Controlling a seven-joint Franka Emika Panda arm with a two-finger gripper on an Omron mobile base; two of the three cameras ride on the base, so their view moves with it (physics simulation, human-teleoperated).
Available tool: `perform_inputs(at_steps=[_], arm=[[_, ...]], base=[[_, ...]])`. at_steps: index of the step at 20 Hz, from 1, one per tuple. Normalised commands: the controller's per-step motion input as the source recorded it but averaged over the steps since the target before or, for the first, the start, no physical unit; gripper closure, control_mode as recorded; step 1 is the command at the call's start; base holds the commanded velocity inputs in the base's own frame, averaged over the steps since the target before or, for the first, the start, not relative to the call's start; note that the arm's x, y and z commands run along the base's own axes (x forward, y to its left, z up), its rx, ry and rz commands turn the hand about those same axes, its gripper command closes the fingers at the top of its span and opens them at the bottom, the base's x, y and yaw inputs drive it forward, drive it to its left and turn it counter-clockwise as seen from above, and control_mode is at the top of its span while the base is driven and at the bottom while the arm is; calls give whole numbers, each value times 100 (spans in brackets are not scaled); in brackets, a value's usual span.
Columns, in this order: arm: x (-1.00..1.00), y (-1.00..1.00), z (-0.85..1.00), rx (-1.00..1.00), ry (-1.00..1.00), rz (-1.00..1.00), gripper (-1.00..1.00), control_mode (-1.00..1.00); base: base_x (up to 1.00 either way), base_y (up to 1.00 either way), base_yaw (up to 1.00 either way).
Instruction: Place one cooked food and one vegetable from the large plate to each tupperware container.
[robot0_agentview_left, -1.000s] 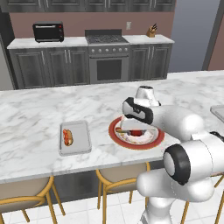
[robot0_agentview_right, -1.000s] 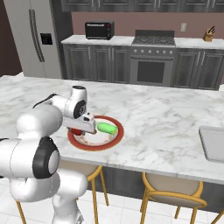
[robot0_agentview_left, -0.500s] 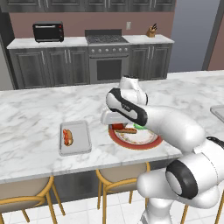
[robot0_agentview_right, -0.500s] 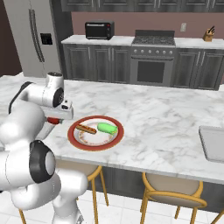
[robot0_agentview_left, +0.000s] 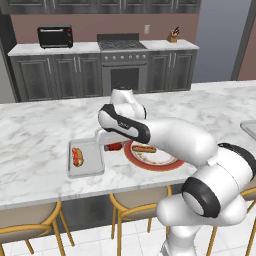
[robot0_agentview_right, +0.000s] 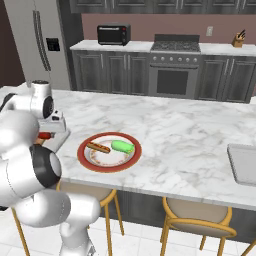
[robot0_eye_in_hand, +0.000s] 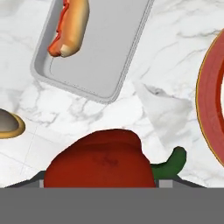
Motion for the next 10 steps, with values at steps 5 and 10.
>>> perform_inputs(at_steps=[5,10], arm=[[18,30,-25,-10,-6,13,100,-100],[40,42,-35,-2,-1,8,100,-100]], base=[[0,0,0],[0,0,0]])
